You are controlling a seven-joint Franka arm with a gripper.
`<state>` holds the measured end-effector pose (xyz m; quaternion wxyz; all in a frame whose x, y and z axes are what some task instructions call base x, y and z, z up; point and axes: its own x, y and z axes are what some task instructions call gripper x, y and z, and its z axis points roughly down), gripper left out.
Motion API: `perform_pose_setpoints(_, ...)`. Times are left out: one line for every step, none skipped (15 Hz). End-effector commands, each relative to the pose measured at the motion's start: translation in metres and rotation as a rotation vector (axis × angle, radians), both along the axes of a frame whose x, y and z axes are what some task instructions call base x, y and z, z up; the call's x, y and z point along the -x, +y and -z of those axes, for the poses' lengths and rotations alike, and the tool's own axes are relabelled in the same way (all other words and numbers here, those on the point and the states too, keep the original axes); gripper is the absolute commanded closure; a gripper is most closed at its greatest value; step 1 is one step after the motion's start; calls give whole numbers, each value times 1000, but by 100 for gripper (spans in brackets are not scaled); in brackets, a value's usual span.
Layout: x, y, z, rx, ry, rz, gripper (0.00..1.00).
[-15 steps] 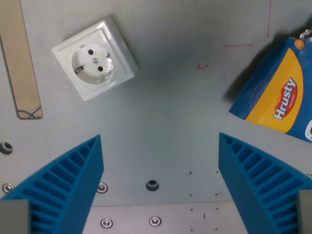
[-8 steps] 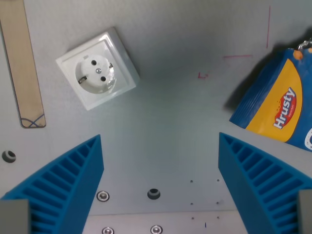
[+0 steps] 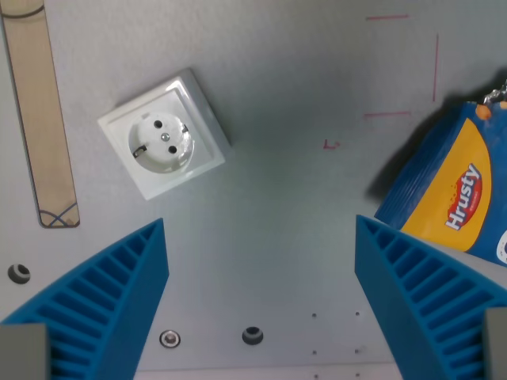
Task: Rotate around base negative y
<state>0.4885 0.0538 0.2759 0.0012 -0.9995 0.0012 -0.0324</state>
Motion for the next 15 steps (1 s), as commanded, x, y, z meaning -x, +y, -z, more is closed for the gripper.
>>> perform_pose_setpoints(14, -1, 1, 7, -258, 2, 0)
perform_pose_setpoints(14, -1, 1, 7, -271, 2, 0)
perform_pose_setpoints(14, -1, 1, 7, -284, 2, 0)
perform_pose_setpoints(14, -1, 1, 7, -298, 2, 0)
perform_pose_setpoints(14, -1, 1, 7, -311, 2, 0)
perform_pose_setpoints(14, -1, 1, 7, -324, 1, 0)
perform_pose_setpoints(14, -1, 1, 7, -338, 1, 0)
perform_pose_setpoints(14, -1, 1, 7, -351, 1, 0)
perform_pose_setpoints(14, -1, 1, 8, -364, 1, 0)
perform_pose_setpoints(14, -1, 1, 8, -378, 1, 0)
perform_pose_setpoints(14, -1, 1, 8, -391, 1, 0)
perform_pose_setpoints(14, -1, 1, 8, -404, 1, 0)
perform_pose_setpoints(14, -1, 1, 8, -418, 1, 0)
perform_pose_setpoints(14, -1, 1, 8, -431, 0, 0)
perform_pose_setpoints(14, -1, 1, 8, -444, 0, 0)
